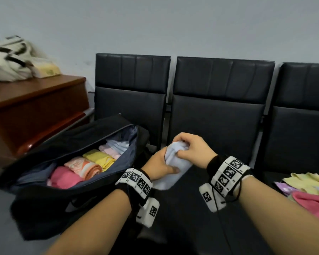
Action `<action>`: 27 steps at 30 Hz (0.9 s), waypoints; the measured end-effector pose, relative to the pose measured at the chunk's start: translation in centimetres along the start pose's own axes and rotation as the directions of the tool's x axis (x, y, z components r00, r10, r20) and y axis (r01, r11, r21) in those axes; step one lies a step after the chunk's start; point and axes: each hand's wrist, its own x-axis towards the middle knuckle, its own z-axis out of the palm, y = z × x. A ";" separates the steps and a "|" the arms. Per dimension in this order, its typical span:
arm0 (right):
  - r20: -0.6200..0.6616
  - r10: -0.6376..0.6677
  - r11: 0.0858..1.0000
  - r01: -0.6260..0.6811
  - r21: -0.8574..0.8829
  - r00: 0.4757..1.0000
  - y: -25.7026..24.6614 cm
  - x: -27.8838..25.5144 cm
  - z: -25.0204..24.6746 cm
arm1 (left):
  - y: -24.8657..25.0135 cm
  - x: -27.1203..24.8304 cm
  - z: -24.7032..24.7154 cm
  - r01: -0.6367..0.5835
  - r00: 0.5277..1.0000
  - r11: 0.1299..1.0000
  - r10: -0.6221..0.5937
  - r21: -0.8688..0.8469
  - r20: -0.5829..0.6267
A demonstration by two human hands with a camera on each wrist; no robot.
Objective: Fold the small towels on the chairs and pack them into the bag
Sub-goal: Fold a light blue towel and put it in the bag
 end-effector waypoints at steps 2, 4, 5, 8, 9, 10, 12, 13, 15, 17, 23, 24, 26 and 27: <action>-0.036 -0.020 0.998 0.022 0.055 0.999 -1.1 0.9 0.6 | 0.5 -0.7 -2.1 -0.013 1.000 0.999 0.014 0.041 -0.019; -0.074 -0.005 0.994 0.013 0.110 0.997 -2.0 2.1 1.7 | 0.5 -1.5 -4.4 0.020 0.999 0.999 -0.019 0.029 -0.046; -0.089 0.007 0.991 0.005 0.136 0.996 -2.3 2.8 2.4 | 0.3 -1.9 -5.6 0.061 0.995 0.998 -0.060 0.012 -0.074; -0.110 0.037 0.976 -0.012 0.218 0.993 -2.9 5.4 4.9 | -0.7 -2.9 -8.9 0.143 0.971 0.985 -0.158 -0.096 -0.177; -0.106 0.051 0.970 -0.024 0.243 0.993 -2.9 6.3 5.7 | -1.3 -3.2 -9.9 0.151 0.963 0.978 -0.179 -0.147 -0.203; -0.097 0.070 0.963 -0.041 0.267 0.993 -3.1 7.2 6.5 | -1.9 -3.4 -10.8 0.156 0.955 0.968 -0.199 -0.198 -0.220; -0.069 0.126 0.937 -0.096 0.336 0.990 -3.3 9.1 8.3 | -3.1 -4.0 -12.5 0.151 0.943 0.927 -0.240 -0.344 -0.233; -0.041 0.155 0.917 -0.128 0.378 0.987 -3.3 10.0 9.3 | -3.8 -4.2 -13.1 0.146 0.934 0.888 -0.268 -0.436 -0.235; 0.041 0.210 0.878 -0.207 0.431 0.977 -3.2 11.7 11.4 | -5.0 -4.3 -14.3 0.134 0.915 0.792 -0.330 -0.596 -0.233; 0.135 0.260 0.851 -0.293 0.437 0.956 -2.9 13.2 13.5 | -6.5 -3.9 -15.2 0.141 0.882 0.691 -0.413 -0.708 -0.227; 0.329 0.322 0.835 -0.430 0.343 0.888 0.2 17.4 19.3 | -12.9 -1.8 -16.9 0.240 0.695 0.350 -0.714 -0.905 -0.091; 0.346 0.346 0.834 -0.455 0.312 0.872 0.8 18.3 20.1 | -13.9 -1.5 -17.0 0.258 0.662 0.293 -0.748 -0.921 -0.052; 0.392 0.385 0.822 -0.504 0.267 0.836 1.8 20.0 21.8 | -15.9 -1.0 -17.5 0.298 0.597 0.188 -0.801 -0.936 0.029; 0.409 0.399 0.819 -0.520 0.243 0.821 2.3 20.7 22.6 | -16.7 -0.7 -17.9 0.321 0.576 0.152 -0.815 -0.935 0.065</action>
